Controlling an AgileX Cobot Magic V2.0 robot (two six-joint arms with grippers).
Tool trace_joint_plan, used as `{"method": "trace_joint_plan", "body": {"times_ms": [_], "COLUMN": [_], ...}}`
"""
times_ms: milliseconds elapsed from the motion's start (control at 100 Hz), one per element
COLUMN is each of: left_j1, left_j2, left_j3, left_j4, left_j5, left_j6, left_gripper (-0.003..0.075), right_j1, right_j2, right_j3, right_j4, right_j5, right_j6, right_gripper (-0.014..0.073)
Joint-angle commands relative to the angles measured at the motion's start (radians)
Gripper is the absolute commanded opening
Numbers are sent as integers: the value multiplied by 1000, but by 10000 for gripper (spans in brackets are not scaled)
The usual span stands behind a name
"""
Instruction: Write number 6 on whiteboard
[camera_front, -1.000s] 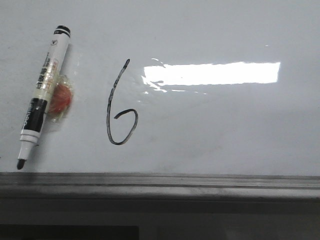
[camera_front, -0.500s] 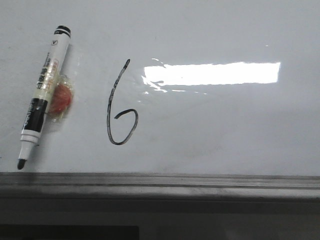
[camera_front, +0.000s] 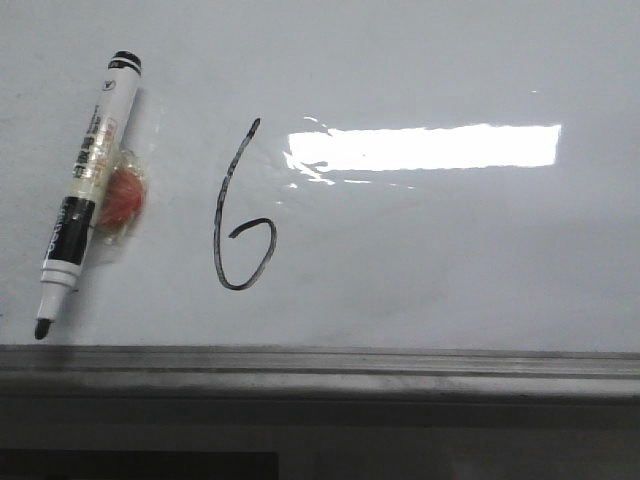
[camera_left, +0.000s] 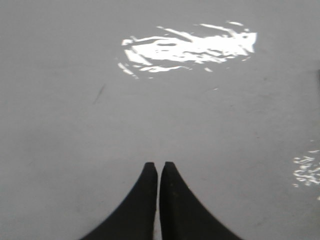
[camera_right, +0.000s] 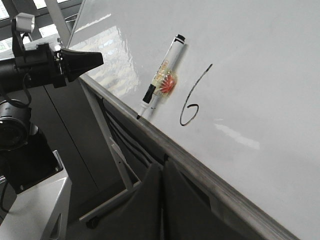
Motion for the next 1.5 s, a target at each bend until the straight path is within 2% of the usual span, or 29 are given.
{"method": "trace_joint_plan", "body": {"times_ms": [0,180,220,270,400,1490], "left_j1": [50,152,165,175,175,175], "left_j2": [-37,-94,-113,-114,-114,-114], "left_j3": [11,116,112,112,112,112], "left_j4": [1,1,3,12,16,19], "left_j5": [-77,-79,-4,22,94,94], "left_j6": [-16,-36,-63,-105,-114,-114], "left_gripper": [-19,-19,-19,-19,-19,-19], "right_j1": [-5,-5,-5,-5,-5,-7], "right_j2": [8,8,8,8,8,8], "right_j3": [-24,-24,-24,-24,-24,-20], "right_j4": [-14,-14,-14,-14,-14,-23], "right_j5": [-85,-85,-85,-85,-85,-85], "right_j6": [-6,-6,-6,-6,-6,-6], "right_gripper": [-64,-64,-64,-64,-64,-64]}}
